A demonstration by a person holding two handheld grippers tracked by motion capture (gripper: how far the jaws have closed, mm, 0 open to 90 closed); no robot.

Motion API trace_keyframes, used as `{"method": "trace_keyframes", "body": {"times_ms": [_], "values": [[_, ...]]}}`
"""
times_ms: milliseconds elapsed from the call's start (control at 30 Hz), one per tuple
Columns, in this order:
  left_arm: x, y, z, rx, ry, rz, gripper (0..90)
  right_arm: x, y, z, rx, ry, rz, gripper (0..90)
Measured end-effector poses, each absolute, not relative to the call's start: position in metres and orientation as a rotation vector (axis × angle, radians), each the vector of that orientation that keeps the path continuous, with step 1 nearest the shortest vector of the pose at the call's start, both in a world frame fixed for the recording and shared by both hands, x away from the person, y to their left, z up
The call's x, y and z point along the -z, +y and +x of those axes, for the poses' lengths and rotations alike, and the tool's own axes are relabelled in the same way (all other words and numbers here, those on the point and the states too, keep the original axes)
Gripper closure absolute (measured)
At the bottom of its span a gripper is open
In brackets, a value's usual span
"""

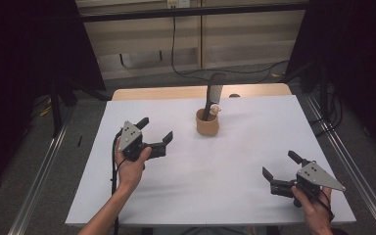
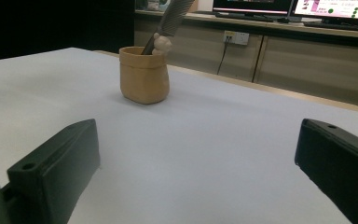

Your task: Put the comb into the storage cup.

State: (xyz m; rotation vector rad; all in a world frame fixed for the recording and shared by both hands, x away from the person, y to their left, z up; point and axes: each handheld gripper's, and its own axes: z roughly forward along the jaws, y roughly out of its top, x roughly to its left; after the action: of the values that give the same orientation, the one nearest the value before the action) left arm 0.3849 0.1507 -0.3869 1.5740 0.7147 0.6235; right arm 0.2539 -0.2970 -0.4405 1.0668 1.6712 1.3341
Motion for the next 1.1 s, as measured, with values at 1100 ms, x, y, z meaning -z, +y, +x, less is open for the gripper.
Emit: {"method": "trace_keyframes", "body": {"times_ms": [1100], "values": [[0.405, 0.190, 0.341, -0.595, 0.780, 1.615, 3.8, 0.440, -0.297, 0.253, -1.334, 1.656, 1.074, 0.0]]}}
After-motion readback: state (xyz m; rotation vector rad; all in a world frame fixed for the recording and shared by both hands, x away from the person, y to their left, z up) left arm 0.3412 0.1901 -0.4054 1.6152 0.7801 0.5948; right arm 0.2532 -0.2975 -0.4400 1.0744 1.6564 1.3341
